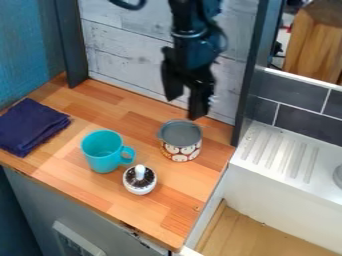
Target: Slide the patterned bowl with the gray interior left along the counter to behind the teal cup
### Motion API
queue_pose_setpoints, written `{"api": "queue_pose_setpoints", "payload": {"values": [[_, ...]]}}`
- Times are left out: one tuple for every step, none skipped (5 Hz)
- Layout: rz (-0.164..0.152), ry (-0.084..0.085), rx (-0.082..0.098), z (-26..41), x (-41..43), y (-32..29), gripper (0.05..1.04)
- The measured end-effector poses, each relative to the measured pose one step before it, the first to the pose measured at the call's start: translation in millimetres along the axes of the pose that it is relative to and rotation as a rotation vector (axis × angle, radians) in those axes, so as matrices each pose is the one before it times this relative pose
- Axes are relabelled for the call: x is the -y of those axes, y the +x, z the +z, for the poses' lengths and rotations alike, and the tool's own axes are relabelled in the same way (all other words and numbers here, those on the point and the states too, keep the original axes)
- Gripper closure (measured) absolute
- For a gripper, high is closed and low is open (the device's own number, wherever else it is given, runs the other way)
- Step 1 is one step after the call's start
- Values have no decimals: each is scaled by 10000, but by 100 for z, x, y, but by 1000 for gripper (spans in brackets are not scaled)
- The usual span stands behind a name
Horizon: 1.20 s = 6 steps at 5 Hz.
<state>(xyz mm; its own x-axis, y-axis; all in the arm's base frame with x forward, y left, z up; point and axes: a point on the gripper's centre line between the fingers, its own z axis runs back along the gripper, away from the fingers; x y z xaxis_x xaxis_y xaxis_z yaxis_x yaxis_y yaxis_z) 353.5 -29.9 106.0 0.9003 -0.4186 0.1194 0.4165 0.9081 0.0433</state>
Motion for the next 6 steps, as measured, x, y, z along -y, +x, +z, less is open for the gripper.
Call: {"api": "queue_pose_setpoints", "payload": {"values": [[-221, -246, -515, -1745, 1795, 383, 83], [-17, -235, -89, -857, 1214, 541, 83], [-209, -233, -209, -1230, 1206, 575, 83], [-84, -94, -219, -1088, 676, 275, 83], [25, -61, -222, -1186, -55, 238, 83], [26, -38, -84, -624, -152, 334, 83]]}}
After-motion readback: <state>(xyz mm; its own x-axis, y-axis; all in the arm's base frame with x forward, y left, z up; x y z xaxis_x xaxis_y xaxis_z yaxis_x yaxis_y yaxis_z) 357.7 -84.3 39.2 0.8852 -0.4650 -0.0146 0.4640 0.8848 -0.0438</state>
